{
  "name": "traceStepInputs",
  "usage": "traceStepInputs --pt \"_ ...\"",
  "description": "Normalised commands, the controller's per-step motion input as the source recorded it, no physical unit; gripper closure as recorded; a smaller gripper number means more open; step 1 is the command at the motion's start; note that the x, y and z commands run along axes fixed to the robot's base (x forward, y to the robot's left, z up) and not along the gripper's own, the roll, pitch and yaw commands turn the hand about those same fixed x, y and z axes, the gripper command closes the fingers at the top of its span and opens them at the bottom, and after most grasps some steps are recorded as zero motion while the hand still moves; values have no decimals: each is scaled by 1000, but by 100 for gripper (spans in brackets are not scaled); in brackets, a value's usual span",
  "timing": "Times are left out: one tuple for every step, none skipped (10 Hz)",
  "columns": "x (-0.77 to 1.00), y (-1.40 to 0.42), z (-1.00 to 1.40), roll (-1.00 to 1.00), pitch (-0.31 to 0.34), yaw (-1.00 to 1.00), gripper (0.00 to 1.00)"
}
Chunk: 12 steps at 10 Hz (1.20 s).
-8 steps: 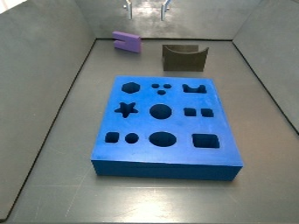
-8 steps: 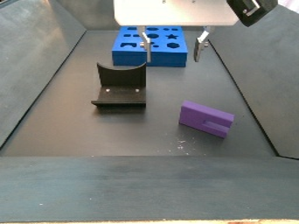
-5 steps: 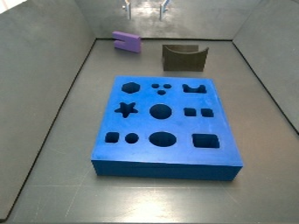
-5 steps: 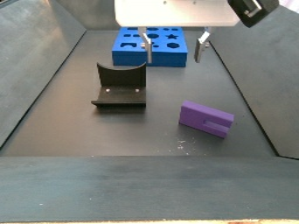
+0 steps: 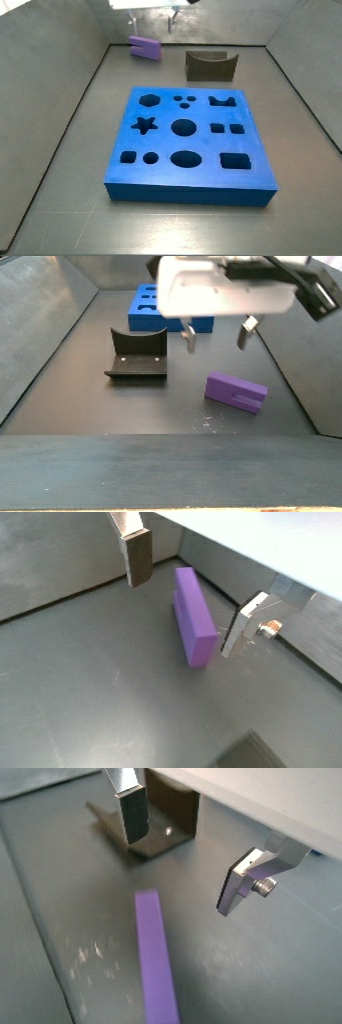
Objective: Pick up the double-square object. Move up. Place the double-square object on the fixture. Regrasp the double-square object. Rotate the double-square object. Move to above the board. Insert the double-square object.
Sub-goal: Pick up the double-square object.
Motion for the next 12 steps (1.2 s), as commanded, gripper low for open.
traceStepInputs --pt "-306 231 -440 0 -574 560 0" --pt "-177 260 -366 0 -583 546 0" --pt "-46 249 -363 0 -549 480 0" --pt "-37 257 -417 57 -503 500 0" --pt "-23 243 -446 94 -500 520 0" --pt "-77 154 -540 129 -534 506 0" --pt "-71 71 -709 157 -511 474 0" --pt "-83 29 -757 157 -471 414 0" --pt "-214 37 -197 60 -389 266 0" --pt "0 0 0 0 0 0 100" --pt "-97 0 0 -31 0 37 100" --pt "0 0 0 0 0 0 100"
